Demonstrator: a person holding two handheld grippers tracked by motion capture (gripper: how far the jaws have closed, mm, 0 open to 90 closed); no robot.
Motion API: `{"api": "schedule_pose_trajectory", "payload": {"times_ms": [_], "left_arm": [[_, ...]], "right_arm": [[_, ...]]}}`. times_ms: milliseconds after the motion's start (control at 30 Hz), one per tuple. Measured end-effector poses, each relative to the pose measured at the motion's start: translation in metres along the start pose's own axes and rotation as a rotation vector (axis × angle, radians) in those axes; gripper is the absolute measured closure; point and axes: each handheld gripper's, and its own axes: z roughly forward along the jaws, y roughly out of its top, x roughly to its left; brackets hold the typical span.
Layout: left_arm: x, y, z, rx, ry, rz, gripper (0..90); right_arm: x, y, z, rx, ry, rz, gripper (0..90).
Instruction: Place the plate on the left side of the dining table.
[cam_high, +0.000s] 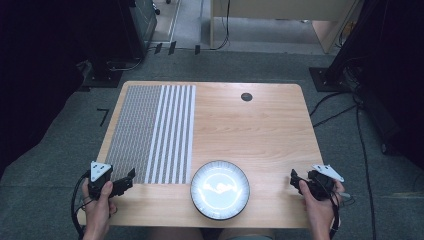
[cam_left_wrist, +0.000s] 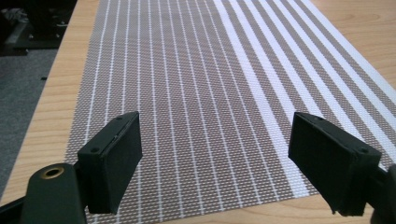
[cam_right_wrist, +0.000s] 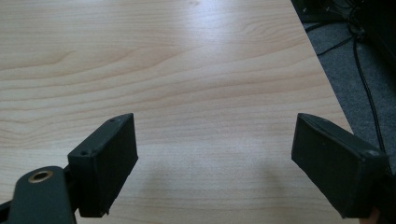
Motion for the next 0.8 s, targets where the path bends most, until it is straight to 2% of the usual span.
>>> {"api": "schedule_pose_trajectory", "payload": {"times_ms": [367,800], "left_arm": [[-0.016,0.003,0.002,0.002,-0.027,0.015,17.1],[-0.036,0.007,0.004,-0.01,-0.069,0.028,17.0]], "right_arm": [[0.012,0.005,-0.009,-0.018,0.051,0.028,14.2],[0.034,0.009,-0.019,-0.038,0.111,0.019,14.2]]}}
